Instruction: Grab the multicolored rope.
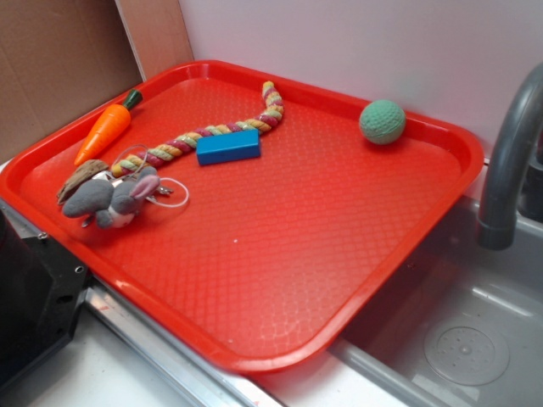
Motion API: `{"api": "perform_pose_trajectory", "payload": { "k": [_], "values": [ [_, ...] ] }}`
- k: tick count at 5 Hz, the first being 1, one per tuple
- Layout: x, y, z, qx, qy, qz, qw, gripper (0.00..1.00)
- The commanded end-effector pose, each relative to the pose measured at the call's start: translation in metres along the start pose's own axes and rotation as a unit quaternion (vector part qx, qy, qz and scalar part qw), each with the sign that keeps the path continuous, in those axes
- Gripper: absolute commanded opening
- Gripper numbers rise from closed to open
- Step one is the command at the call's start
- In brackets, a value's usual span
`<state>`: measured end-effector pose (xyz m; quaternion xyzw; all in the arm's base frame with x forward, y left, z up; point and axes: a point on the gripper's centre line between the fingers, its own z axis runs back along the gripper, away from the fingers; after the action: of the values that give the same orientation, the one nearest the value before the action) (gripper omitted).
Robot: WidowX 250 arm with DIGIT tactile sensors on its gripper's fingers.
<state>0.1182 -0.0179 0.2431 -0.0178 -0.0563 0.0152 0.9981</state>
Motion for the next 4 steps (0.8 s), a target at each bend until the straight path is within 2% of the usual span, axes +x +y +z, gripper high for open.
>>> {"api": "perform_pose_trajectory", "payload": {
  "k": [1,2,3,4],
  "values": [
    [0.000,0.000,0.000,0.000,0.000,0.000,1.000,1.00],
    [0.045,0.015,-0.050,0.058,-0.015,0.018,0.998,1.00],
    [0.091,0.037,-0.081,0.045,-0.050,0.075,0.995,1.00],
    [0.129,0.045,-0.123,0.037,-0.068,0.085,0.993,1.00]
  ]
}}
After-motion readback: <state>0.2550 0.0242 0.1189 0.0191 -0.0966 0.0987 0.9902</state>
